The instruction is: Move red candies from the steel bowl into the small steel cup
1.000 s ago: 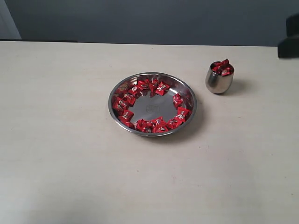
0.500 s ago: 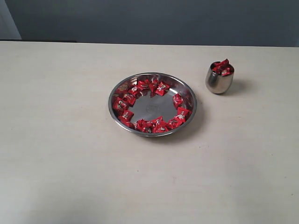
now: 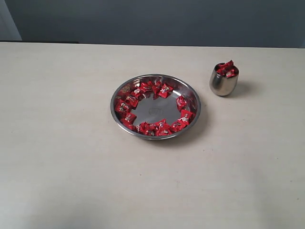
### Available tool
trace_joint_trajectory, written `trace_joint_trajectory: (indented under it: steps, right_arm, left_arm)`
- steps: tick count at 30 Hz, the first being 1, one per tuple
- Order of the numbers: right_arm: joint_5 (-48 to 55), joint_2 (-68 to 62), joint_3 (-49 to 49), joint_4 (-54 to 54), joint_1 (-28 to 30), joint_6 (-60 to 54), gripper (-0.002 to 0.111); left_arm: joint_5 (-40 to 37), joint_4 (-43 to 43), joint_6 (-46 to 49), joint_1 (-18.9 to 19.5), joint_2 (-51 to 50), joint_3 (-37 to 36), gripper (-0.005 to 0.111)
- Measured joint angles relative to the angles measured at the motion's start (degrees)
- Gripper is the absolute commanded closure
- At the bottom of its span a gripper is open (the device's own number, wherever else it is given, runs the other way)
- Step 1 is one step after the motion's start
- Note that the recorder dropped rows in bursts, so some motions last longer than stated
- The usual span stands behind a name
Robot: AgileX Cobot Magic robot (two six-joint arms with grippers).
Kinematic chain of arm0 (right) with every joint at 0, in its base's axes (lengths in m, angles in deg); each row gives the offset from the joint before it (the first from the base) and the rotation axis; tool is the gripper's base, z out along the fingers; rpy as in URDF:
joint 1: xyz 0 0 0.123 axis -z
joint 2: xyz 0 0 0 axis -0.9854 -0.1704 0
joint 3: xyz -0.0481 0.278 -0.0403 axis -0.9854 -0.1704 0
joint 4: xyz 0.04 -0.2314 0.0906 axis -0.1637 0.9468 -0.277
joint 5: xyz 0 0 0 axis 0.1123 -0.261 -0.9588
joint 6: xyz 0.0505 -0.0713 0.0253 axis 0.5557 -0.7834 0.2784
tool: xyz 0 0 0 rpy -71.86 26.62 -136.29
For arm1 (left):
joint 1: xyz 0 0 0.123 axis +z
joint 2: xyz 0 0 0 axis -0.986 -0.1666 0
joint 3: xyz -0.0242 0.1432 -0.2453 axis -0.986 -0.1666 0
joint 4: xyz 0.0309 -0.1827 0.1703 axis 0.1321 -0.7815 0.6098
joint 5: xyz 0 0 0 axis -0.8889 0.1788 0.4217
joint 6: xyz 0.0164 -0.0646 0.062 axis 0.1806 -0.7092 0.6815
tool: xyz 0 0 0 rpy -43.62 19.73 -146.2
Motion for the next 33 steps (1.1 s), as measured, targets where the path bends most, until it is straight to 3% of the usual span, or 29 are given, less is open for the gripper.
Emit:
trace_joint_trajectory:
  steps: [7,16,33]
  right_arm:
    - [-1.51,0.0,-0.22,19.95,3.52,23.18,0.109]
    - [-2.41,0.0,-0.22,30.63,5.79,36.61,0.109]
    - [-3.1,0.0,-0.22,32.74,5.76,38.71,0.109]
  left_arm:
    - [0.0,0.0,0.0,0.0,0.0,0.0,0.106]
    - [0.0,0.0,0.0,0.0,0.0,0.0,0.106]
    - [0.0,0.0,0.0,0.0,0.0,0.0,0.106]
